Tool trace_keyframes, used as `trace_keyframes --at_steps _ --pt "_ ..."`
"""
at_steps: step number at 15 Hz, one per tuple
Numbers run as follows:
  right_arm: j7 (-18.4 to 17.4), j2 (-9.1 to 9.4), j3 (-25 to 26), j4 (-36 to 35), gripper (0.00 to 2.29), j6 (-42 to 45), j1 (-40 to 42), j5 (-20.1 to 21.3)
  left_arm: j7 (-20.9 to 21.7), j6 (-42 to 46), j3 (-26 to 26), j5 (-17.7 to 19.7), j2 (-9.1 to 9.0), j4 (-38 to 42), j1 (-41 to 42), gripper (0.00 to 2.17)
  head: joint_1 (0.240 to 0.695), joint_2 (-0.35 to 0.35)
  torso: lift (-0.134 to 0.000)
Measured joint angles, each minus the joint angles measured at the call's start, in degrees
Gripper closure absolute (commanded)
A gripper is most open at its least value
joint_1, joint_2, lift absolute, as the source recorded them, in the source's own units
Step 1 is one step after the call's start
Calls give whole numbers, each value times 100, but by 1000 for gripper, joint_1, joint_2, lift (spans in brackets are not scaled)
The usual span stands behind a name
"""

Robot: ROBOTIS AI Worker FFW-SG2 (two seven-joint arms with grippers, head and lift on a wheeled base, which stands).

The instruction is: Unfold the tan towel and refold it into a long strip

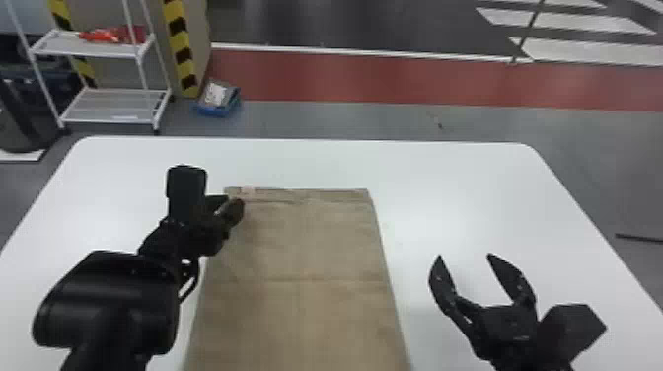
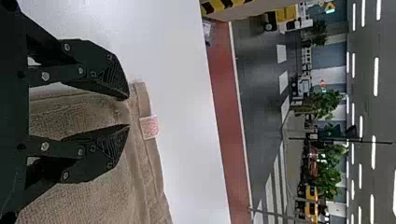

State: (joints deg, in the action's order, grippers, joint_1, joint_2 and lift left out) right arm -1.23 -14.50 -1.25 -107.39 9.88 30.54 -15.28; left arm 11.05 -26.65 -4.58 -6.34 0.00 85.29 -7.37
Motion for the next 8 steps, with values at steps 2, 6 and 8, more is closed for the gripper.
trace_keyframes --at_steps 2,6,8 --pt "0 -6 -11 13 124 0 -11 -4 11 -1 9 -52 0 13 17 1706 695 -113 -123" --pt "0 -13 -15 36 124 0 -25 -10 -46 -3 -2 -68 0 152 155 2148 695 -113 -123" --pt "0 -11 -15 43 124 0 -29 -11 -93 -3 6 -69 0 404 312 2148 695 -111 -123"
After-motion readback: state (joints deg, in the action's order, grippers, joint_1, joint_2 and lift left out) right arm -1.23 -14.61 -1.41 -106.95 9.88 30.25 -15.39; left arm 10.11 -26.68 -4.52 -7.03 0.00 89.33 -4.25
